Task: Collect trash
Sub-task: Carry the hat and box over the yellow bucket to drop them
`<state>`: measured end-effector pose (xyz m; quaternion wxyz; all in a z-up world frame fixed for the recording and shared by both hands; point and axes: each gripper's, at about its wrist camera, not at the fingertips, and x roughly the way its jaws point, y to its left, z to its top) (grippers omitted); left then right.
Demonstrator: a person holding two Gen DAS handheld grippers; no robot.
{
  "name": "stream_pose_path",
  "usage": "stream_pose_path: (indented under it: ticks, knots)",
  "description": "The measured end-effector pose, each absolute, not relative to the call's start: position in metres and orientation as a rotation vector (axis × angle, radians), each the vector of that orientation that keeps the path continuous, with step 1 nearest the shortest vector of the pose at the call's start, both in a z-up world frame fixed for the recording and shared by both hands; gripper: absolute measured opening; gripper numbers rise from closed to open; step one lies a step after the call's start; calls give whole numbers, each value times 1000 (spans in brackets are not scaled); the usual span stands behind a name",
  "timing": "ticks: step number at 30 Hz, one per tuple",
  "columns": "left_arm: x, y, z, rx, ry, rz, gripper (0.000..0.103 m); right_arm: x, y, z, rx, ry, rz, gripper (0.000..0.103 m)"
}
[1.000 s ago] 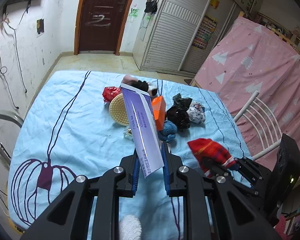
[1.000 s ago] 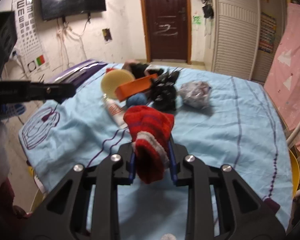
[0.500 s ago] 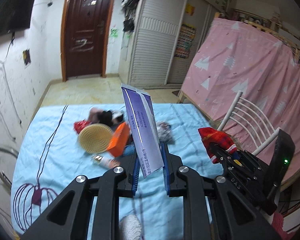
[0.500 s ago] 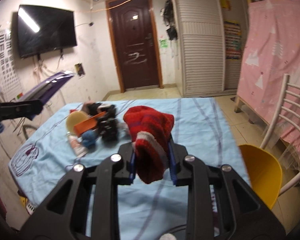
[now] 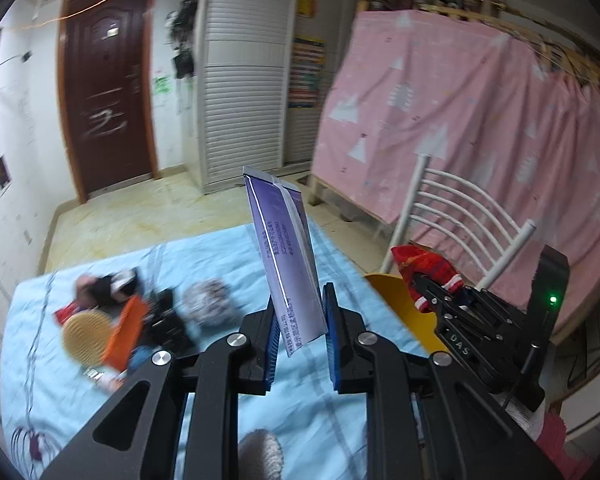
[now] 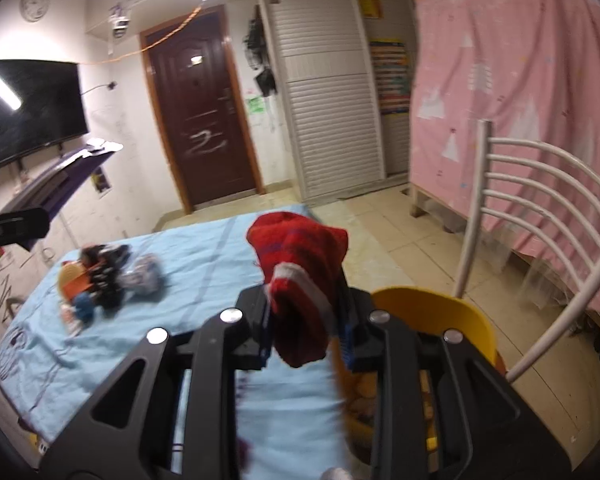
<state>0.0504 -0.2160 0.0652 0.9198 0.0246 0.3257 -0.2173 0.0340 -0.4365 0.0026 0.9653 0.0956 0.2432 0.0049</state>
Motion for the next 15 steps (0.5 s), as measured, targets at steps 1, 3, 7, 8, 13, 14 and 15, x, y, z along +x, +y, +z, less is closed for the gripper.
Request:
stream_pose_path:
  ticks: [1, 3, 7, 8, 13, 14, 15]
  knots:
    - [54, -227, 65, 61, 668, -467, 10, 35, -442, 0, 196, 493, -4, 24]
    - [59, -246, 64, 75, 672, -495, 10, 38, -454, -4, 204, 496, -29, 24]
    - [72, -279, 61, 96, 685, -552, 10, 43, -473, -11, 216, 501, -65, 24]
    - [74, -287, 59, 100, 689, -564, 10, 44, -477, -13, 216, 502, -73, 24]
    - [88, -330, 51, 141, 703, -625, 10, 54, -499, -27, 225, 519, -116, 24]
    - [90, -337, 49, 147, 706, -629, 10, 57, -504, -31, 231, 525, -121, 24]
    - [93, -345, 47, 155, 711, -636, 10, 59, -506, -33, 234, 530, -125, 25]
